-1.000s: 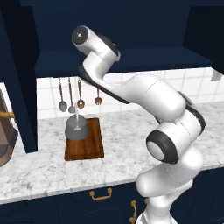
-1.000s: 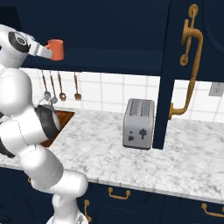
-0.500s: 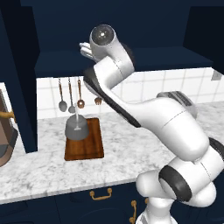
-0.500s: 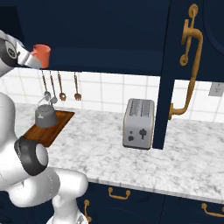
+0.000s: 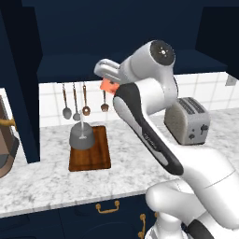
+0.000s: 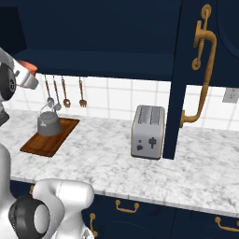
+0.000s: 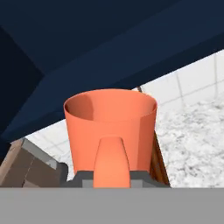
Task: Pick the kettle from the counter and place it on the tray. Then pick the mug from the cabinet and place it on the tray. Then close the cabinet doors.
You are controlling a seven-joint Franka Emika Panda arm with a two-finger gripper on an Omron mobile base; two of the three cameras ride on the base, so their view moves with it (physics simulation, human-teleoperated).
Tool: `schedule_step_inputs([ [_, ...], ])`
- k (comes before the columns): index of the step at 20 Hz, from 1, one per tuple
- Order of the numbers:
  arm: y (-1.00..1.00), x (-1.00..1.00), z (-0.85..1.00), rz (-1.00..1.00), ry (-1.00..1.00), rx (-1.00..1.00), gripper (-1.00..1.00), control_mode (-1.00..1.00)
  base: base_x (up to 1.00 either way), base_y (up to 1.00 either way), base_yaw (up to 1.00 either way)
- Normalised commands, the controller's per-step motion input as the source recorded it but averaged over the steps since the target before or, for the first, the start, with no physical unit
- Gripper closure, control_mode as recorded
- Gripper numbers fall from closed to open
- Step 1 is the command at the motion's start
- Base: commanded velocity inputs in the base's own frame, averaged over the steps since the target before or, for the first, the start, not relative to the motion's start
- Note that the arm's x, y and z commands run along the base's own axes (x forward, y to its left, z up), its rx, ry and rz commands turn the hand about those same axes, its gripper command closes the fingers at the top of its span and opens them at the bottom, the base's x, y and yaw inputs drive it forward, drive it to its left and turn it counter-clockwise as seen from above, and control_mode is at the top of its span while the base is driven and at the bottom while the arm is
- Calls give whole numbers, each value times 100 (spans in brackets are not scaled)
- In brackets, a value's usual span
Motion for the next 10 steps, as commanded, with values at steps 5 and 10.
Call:
schedule_step_inputs([
  [5, 0, -81, -28, 38, 4, 5, 100, -100, 0, 0, 0],
  [10, -4, -53, -46, 40, -2, -6, 100, -100, 0, 0, 0],
])
